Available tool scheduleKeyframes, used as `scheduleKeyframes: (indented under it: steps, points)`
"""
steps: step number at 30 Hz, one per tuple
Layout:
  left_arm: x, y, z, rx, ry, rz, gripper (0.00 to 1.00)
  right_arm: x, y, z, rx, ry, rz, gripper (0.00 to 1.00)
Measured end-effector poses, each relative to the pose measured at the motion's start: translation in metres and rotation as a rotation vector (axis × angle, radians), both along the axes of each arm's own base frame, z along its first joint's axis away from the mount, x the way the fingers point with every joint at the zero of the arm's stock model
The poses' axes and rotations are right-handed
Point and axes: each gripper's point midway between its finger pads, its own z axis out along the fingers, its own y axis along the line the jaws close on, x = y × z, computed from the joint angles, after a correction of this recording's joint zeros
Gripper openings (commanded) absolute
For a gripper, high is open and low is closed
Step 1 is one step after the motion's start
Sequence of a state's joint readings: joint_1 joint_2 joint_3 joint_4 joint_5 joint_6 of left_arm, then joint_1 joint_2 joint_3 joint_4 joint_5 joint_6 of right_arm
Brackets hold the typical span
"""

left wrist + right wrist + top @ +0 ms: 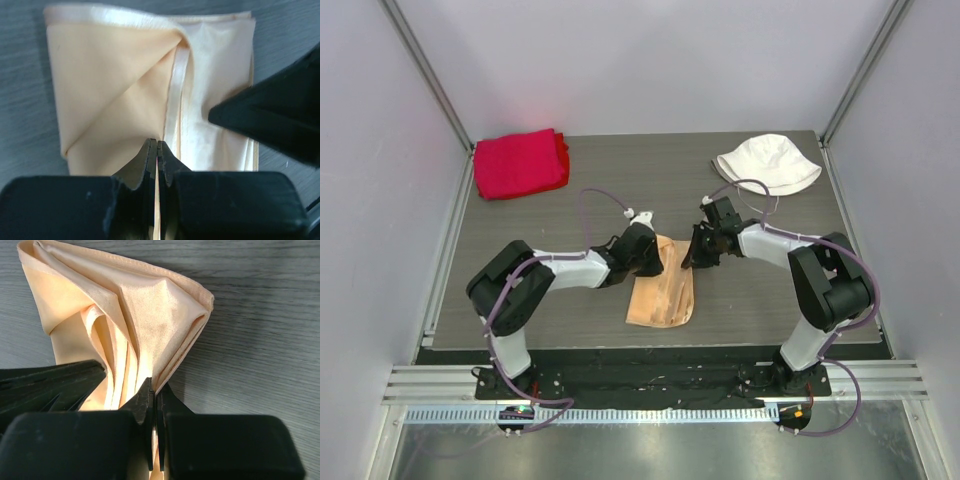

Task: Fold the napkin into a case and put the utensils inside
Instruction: Fold the top corner of the smaller rectangle-folded napkin into a folded napkin.

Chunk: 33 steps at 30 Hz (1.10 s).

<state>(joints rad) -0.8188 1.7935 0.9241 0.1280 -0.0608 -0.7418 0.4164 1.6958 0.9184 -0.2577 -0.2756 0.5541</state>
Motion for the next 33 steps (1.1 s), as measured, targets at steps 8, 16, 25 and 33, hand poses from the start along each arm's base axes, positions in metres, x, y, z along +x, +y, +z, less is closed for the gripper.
scheduleKeyframes:
  steps: [8,16,25,33]
  points:
    - [0.019,-0.021,-0.003,-0.035,-0.027,-0.004,0.05,0.008,0.003,0.012,-0.006,-0.015,0.010,0.02]
    - [0.021,-0.025,-0.002,-0.054,-0.031,0.000,0.05,0.015,0.024,0.030,-0.009,-0.054,0.054,0.05]
    - [0.022,-0.025,-0.002,-0.056,-0.030,0.000,0.05,0.015,0.029,0.008,-0.032,0.011,0.027,0.04]
    - [0.022,-0.023,-0.002,-0.058,-0.025,-0.001,0.11,0.018,0.027,0.002,-0.047,0.024,0.000,0.01]
